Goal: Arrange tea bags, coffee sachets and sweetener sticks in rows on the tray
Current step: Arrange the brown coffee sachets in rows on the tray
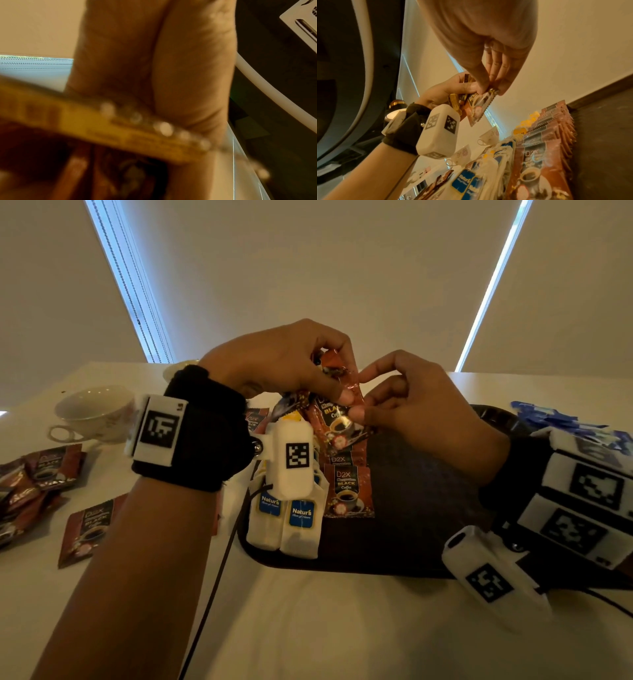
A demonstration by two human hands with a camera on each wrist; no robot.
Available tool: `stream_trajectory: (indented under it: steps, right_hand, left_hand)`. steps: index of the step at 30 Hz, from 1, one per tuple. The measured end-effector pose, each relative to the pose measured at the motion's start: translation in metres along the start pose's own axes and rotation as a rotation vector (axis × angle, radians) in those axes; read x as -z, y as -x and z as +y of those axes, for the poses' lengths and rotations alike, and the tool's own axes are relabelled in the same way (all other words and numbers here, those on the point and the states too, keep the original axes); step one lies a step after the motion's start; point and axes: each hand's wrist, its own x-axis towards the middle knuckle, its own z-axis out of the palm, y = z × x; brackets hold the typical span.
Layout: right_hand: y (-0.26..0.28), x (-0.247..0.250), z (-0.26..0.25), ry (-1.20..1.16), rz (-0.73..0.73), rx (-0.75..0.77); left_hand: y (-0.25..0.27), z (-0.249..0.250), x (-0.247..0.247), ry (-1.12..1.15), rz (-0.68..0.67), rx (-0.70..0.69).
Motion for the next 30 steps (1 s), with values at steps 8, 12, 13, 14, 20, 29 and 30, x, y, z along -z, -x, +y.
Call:
stream_trajectory:
  steps: [8, 12, 13, 14, 20, 29, 30]
  right_hand:
    - [0.017, 0.016, 0.006, -0.122, -0.145, -0.173]
    - [0.025, 0.021, 0.014, 0.001, -0.334, -0.39]
    - [0.027, 0.021, 0.017, 0.022, -0.391, -0.453]
    - [0.029, 0.021, 0.019, 0.043, -0.443, -0.498]
    - [0.03, 0.01, 0.029, 0.128, -0.626, -0.605]
    - [0.016, -0.004, 0.021, 0.316, -0.618, -0.466]
    - [0.017, -0.005, 0.02, 0.367, -0.614, -0.411]
  left_hand:
    - [0.003, -0.003, 0.006, 0.012, 0.052, 0.043]
    - [0.001, -0.007, 0.007, -0.016, 0.16, 0.058]
    - [0.001, -0.007, 0.007, -0.008, 0.17, 0.061]
    - [0.001, -0.007, 0.007, -0.002, 0.173, 0.065]
    - [0.0, -0.006, 0.005, 0.002, 0.166, 0.073]
    - [-0.001, -0.009, 0.006, -0.018, 0.173, 0.08]
    - [-0.001, -0.009, 0.006, -0.017, 0.17, 0.083]
